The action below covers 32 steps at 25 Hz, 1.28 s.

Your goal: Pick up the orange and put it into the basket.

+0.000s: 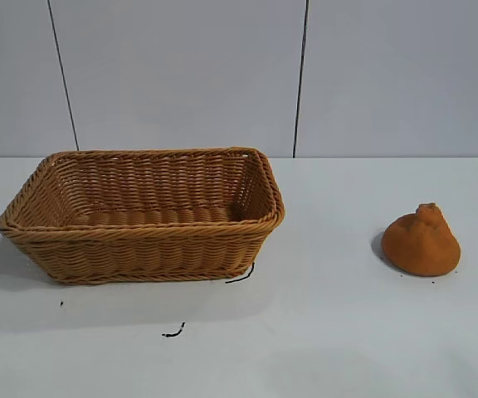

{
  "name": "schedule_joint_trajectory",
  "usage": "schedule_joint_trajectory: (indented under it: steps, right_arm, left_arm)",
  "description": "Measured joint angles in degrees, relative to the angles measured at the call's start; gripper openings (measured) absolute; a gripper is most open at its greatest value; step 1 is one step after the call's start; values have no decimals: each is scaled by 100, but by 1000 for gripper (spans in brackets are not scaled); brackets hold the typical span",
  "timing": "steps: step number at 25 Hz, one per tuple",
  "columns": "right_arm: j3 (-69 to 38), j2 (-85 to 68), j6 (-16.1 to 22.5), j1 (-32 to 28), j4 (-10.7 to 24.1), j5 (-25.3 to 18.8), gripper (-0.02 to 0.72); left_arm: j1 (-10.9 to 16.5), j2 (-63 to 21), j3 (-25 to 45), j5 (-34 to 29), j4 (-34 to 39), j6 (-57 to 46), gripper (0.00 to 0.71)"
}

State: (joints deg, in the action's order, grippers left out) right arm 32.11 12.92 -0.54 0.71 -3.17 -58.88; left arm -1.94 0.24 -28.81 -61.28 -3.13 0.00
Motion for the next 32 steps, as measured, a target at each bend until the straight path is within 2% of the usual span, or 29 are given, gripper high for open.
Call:
schedule_joint_trajectory:
  steps: [7,20,26,32]
  right_arm:
    - [956,2819,54,0,0,50,695]
    - [3486,7522,54,0,-127,634,695]
    - [4621,9099,54,177,-167,658,695]
    - [4925,10142,87,327,-235,660,695]
  left_arm:
    - [0,0,0,4,0,0,639]
    - [0,0,0,4,0,0,639]
    - [0,0,0,4,0,0,639]
    - [0,0,0,4,0,0,639]
